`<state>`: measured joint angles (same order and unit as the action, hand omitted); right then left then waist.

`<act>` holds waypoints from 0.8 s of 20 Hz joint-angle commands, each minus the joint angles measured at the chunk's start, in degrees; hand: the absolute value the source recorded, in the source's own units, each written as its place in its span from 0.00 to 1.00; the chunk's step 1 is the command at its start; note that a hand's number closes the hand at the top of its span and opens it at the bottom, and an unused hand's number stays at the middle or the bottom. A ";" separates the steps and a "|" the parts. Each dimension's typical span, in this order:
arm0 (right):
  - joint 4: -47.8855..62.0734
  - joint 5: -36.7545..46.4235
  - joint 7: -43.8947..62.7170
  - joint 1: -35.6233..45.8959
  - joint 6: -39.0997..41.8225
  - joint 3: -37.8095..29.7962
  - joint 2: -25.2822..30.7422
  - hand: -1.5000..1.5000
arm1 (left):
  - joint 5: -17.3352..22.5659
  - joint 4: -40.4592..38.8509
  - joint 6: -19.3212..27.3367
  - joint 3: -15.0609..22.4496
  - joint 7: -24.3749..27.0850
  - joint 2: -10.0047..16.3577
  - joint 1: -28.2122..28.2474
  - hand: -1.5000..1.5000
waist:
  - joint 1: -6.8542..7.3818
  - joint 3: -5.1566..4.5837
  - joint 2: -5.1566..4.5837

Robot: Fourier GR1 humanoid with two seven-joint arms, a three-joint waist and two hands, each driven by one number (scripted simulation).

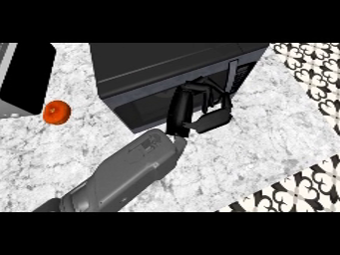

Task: Pick up the milk, place it into the microwave and close the microwave

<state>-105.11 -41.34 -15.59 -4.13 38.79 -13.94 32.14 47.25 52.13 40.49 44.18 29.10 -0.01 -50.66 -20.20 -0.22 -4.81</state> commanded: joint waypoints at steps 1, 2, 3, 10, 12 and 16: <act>-0.36 -1.77 0.95 -0.09 -0.37 -0.53 0.88 0.00 | 1.71 -4.86 -1.43 -2.59 0.80 0.01 -3.19 1.00 | -0.56 -0.09 -0.50; -0.40 -1.86 1.36 0.36 0.09 -0.22 1.50 0.00 | 1.90 -4.67 -1.30 -1.90 0.75 0.01 -3.73 1.00 | -0.70 -0.04 -0.60; -0.54 -2.23 1.33 0.26 -0.20 -0.68 1.58 0.00 | 2.33 -4.96 -1.17 -1.98 1.16 0.01 -3.14 1.00 | -1.12 -0.06 -0.64; -0.02 -4.54 2.47 0.75 -0.41 -1.47 3.05 0.00 | 4.11 -5.94 -1.51 -1.95 3.37 0.01 -3.71 1.00 | -0.77 0.04 -0.81; -0.25 -4.77 2.89 0.47 -0.91 -1.31 2.96 0.00 | 4.42 -6.17 -1.79 -1.53 4.08 0.01 -4.09 1.00 | -0.85 0.05 -0.64; -0.02 -6.22 2.99 2.12 -0.83 -2.22 4.16 0.00 | 5.05 -6.51 -1.93 -0.81 5.36 0.01 -4.25 1.00 | -0.48 0.08 -0.97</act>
<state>-105.25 -46.38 -12.96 -2.99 38.13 -15.65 35.47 51.22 50.50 39.83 45.28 34.99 -0.03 -51.27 -20.63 -0.10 -4.95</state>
